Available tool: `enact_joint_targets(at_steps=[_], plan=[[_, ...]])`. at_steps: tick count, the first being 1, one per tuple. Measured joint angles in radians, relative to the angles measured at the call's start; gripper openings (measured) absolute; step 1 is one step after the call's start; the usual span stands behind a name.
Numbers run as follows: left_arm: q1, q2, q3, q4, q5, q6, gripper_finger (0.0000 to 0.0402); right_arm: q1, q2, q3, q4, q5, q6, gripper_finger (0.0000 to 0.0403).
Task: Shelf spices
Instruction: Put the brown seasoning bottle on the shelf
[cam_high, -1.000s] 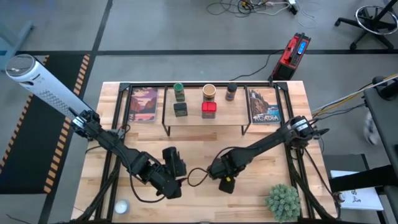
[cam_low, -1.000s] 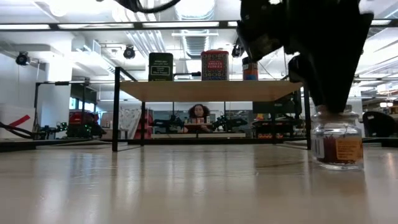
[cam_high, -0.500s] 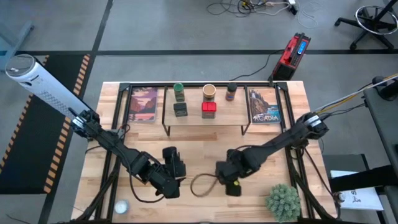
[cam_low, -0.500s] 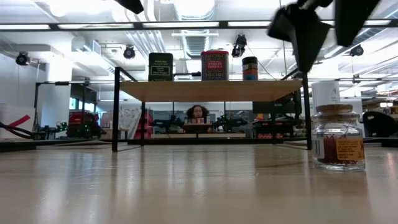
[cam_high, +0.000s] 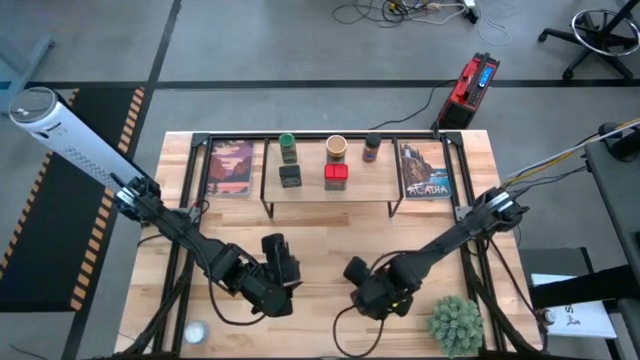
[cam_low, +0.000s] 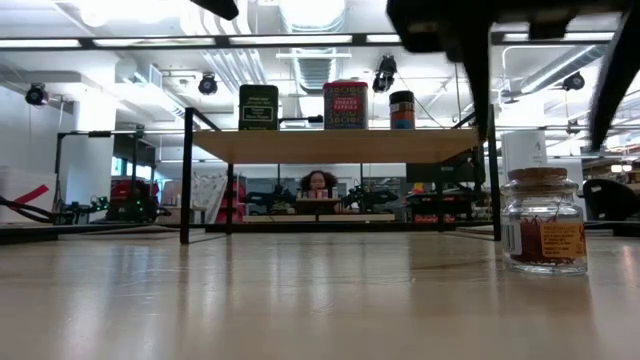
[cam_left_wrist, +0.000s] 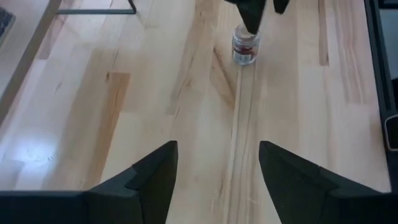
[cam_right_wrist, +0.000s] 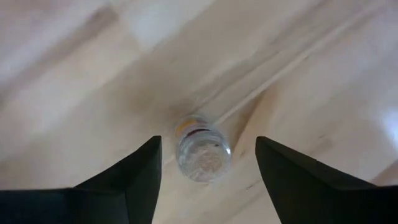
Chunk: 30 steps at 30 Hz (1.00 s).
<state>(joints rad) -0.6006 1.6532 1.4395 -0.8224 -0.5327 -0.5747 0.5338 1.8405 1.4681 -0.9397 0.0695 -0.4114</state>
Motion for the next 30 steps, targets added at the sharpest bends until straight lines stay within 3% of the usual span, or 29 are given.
enact_joint_targets(at_steps=[7,19,30], plan=[[0.000,0.000,0.000,0.000,0.002,-0.111,0.0227,-0.026,0.066,0.000,-0.036,0.048,-0.235,0.0227],[0.000,0.000,0.000,0.020,0.028,-0.150,0.0229,-0.037,0.083,-0.001,-0.056,-0.040,-0.269,0.0216],[-0.005,0.000,0.000,0.029,0.080,-0.142,0.0232,-0.037,0.115,-0.001,-0.050,-0.043,-0.295,0.0212]])
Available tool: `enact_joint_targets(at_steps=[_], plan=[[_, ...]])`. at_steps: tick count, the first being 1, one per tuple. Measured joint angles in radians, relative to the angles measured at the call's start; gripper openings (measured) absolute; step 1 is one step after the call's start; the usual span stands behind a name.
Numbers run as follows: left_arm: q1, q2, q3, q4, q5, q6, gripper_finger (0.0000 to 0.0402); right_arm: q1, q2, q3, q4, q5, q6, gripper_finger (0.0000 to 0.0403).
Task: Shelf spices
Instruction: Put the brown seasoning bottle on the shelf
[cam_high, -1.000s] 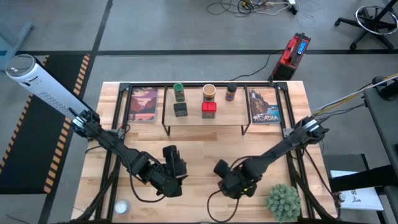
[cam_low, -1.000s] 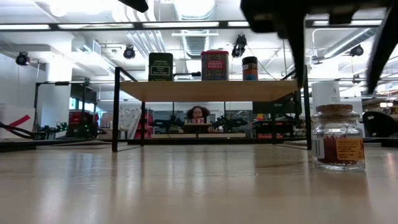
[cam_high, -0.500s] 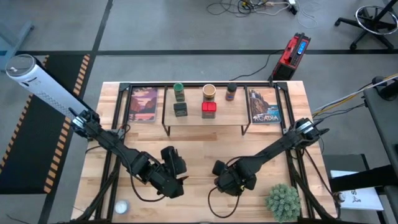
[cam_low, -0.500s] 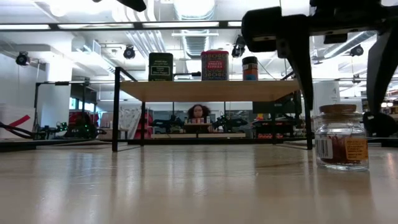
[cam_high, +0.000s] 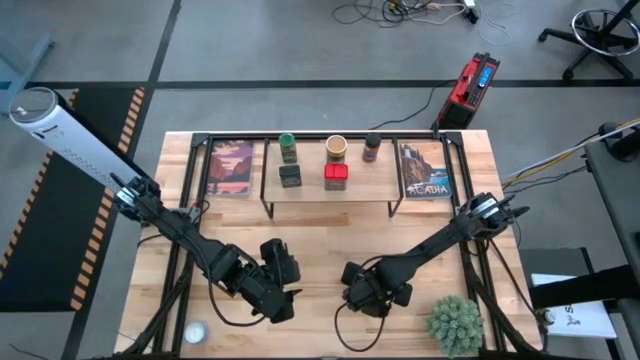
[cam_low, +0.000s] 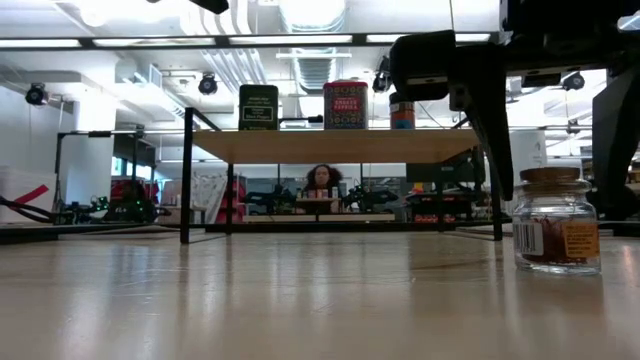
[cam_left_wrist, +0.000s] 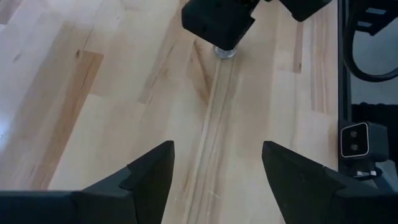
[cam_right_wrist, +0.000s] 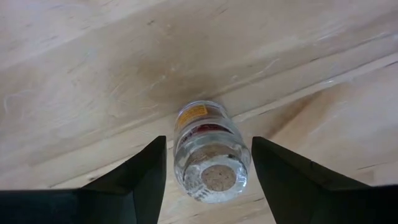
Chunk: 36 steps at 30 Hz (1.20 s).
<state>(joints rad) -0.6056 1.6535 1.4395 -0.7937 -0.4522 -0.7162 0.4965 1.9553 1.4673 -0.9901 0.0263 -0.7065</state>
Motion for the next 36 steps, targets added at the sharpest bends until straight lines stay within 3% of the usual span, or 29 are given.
enact_joint_targets(at_steps=[15,22,36], plan=[[-0.003,0.000,0.000,-0.001,0.026,-0.007,0.0234,-0.038,0.000,0.001,0.000,-0.009,0.145,0.0160],[-0.003,0.000,0.000,-0.001,0.035,-0.008,0.0234,-0.050,0.000,0.002,-0.001,-0.015,0.317,0.0130],[-0.003,0.000,0.000,-0.004,0.077,-0.006,0.0232,-0.059,0.000,0.004,-0.013,-0.120,0.783,0.0156]])
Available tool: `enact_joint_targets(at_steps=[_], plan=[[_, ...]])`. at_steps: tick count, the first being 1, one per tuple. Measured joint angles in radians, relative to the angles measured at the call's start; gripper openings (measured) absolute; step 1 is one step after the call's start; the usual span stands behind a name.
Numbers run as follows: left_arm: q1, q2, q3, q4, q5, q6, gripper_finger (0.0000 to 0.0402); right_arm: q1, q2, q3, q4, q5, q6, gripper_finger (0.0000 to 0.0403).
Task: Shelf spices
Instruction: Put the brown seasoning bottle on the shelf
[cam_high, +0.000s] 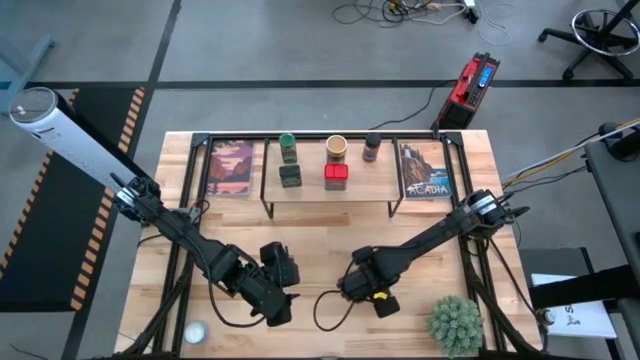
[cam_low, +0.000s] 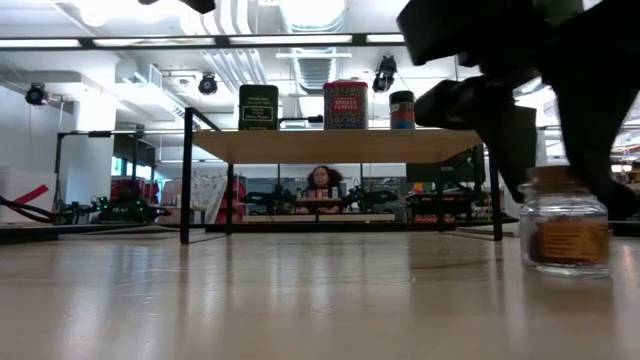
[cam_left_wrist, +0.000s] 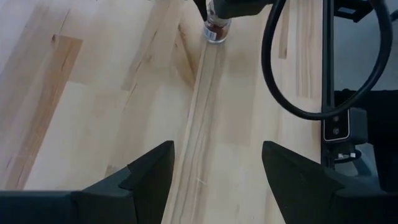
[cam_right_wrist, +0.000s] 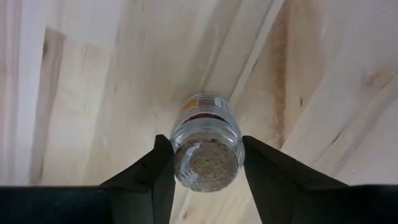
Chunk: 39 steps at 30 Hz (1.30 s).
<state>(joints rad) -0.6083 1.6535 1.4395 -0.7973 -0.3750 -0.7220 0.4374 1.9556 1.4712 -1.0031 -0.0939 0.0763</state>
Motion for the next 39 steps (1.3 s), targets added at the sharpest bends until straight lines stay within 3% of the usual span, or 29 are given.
enact_joint_targets(at_steps=[7,15,26,32,39], plan=[[0.000,0.000,0.000,-0.007,0.008,0.002,0.0234,-0.024,0.001,0.009,0.002,-0.026,0.127,0.0157],[0.000,0.000,0.000,-0.011,0.028,0.002,0.0234,-0.037,0.001,0.009,0.006,-0.041,0.163,0.0164],[0.000,0.000,0.000,-0.011,0.028,0.001,0.0233,-0.077,-0.031,0.076,-0.022,-0.063,0.246,0.0207],[-0.004,0.000,0.000,-0.010,0.028,-0.001,0.0233,-0.068,-0.053,0.095,-0.017,-0.047,0.081,0.0237],[-0.004,0.000,0.000,-0.010,0.031,0.001,0.0233,0.030,-0.056,0.101,-0.012,0.085,-0.346,0.0257]])
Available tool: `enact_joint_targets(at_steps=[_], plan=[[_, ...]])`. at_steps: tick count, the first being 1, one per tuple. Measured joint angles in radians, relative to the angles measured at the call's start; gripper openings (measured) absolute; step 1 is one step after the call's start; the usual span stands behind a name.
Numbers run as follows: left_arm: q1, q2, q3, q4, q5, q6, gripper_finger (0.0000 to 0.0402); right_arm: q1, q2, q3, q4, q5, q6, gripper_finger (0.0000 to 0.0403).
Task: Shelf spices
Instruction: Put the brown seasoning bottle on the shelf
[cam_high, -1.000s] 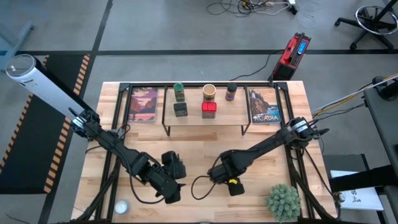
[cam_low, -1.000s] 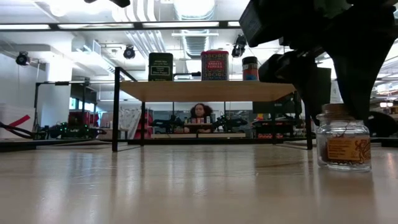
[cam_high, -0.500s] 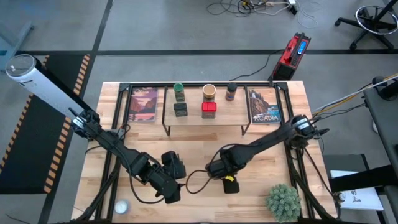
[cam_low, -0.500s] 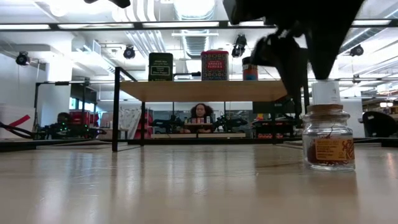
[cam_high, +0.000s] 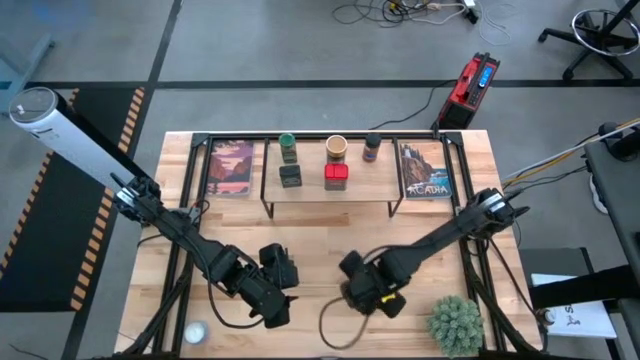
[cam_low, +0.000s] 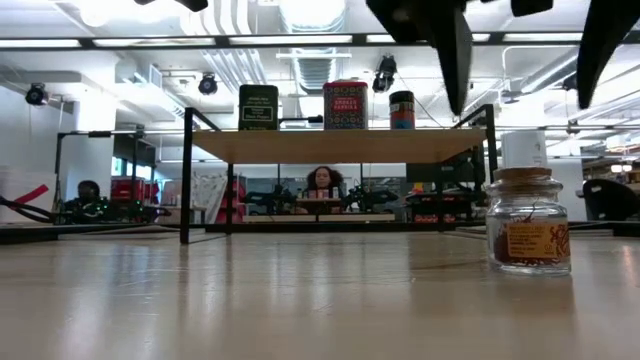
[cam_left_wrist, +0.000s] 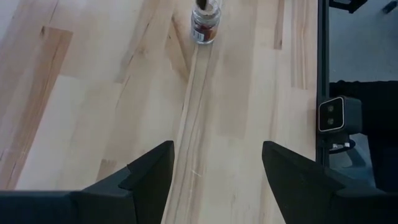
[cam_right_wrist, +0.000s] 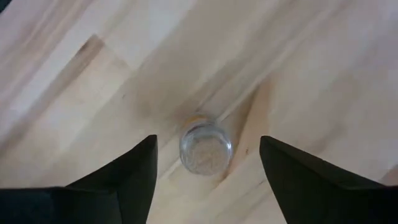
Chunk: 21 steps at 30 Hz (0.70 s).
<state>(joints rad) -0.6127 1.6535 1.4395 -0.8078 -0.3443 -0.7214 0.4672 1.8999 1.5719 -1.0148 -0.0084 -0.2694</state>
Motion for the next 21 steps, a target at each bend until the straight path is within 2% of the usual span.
enact_joint_targets(at_steps=[6,16,21], plan=[[0.000,0.000,0.000,0.000,-0.001,0.001,0.0233,0.044,0.000,-0.004,0.055,0.088,-0.238,0.0261],[0.000,0.000,0.000,-0.001,-0.002,-0.032,0.0233,0.048,0.054,-0.048,0.036,0.091,-0.500,0.0242],[0.000,0.000,0.000,-0.001,-0.002,-0.050,0.0233,0.048,0.059,-0.055,0.030,0.096,-0.560,0.0232]])
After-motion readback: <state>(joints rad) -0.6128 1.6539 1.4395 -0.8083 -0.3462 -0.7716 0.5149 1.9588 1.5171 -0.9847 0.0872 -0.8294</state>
